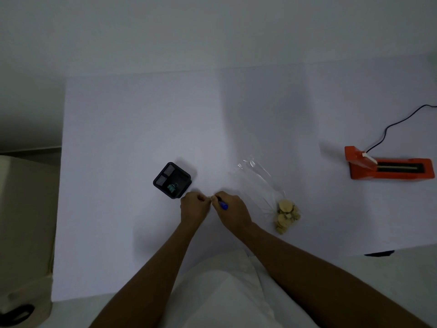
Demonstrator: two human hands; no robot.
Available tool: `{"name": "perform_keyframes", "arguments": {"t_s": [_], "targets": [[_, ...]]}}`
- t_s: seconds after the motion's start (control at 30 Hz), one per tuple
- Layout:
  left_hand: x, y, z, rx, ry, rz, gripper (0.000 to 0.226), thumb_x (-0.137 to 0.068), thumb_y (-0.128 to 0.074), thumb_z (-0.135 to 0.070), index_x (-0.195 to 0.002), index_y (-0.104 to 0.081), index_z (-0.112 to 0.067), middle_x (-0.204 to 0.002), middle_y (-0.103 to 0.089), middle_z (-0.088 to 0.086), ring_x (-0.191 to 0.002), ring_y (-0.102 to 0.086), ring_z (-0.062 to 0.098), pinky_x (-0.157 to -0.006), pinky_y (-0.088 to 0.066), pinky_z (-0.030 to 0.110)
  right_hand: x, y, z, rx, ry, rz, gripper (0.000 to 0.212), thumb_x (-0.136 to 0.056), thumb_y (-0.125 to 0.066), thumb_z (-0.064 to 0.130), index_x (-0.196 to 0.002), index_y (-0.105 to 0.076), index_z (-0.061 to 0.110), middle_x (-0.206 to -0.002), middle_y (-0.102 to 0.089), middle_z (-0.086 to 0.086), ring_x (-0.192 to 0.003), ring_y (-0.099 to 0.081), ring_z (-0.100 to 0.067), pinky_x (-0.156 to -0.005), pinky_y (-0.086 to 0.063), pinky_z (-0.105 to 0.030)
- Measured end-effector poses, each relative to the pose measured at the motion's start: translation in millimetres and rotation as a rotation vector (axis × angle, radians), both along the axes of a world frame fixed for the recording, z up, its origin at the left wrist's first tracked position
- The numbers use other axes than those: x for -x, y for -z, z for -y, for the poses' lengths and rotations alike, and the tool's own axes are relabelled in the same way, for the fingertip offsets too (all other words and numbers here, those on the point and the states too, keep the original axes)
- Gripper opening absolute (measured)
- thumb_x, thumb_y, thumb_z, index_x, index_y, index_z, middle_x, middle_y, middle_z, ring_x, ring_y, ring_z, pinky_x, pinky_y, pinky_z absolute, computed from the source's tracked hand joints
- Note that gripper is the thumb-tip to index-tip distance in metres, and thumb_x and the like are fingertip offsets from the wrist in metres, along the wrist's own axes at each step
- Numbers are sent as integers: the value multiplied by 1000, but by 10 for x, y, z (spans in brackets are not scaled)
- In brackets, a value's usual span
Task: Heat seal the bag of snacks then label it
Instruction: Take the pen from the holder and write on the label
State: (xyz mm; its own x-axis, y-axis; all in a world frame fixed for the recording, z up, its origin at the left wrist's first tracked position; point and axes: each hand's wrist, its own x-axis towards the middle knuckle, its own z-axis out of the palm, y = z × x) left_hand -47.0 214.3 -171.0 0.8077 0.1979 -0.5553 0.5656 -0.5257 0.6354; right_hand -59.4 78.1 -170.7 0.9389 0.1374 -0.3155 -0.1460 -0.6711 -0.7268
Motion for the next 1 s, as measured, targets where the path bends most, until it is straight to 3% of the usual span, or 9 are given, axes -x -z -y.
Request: {"name": "perform_keyframes", "arguments": {"t_s": [0.4,0.77,0.93,1.0], "targets": [[-3,-44,21,-6,-6,3,25,-85,-71,-22,-62,-67,-13,-58,-65,0,-50,-61,13,-57,-54,27,-11,12,19,40,-5,4,36,-100,-46,34,-81,-61,7,-65,-64,-9,-55,-61,-22,-57,-54,-43],[-3,-77,29,-9,-12,-4,22,-84,-70,-21,-66,-71,-10,-58,-63,-3,-52,-59,8,-56,-48,21,-3,-10,50,24,4,-1,32,-100,-49,29,-80,-61,7,-62,-61,-7,-52,-58,-19,-56,-55,-40],[-1,-73,36,-11,-12,-17,22,-85,-69,-20,-67,-70,-9,-63,-67,4,-54,-61,11,-57,-48,21,0,-23,54,5,26,-12,45,-95,-40,45,-79,-59,8,-62,-61,-8,-54,-58,-21,-57,-54,-41],[-2,-78,37,-14,-8,-12,22,-85,-69,-20,-67,-71,-7,-64,-68,4,-54,-61,11,-56,-47,20,0,-18,66,-1,18,-14,40,-97,-44,39,-79,-59,7,-62,-61,-9,-54,-58,-22,-58,-54,-42]]}}
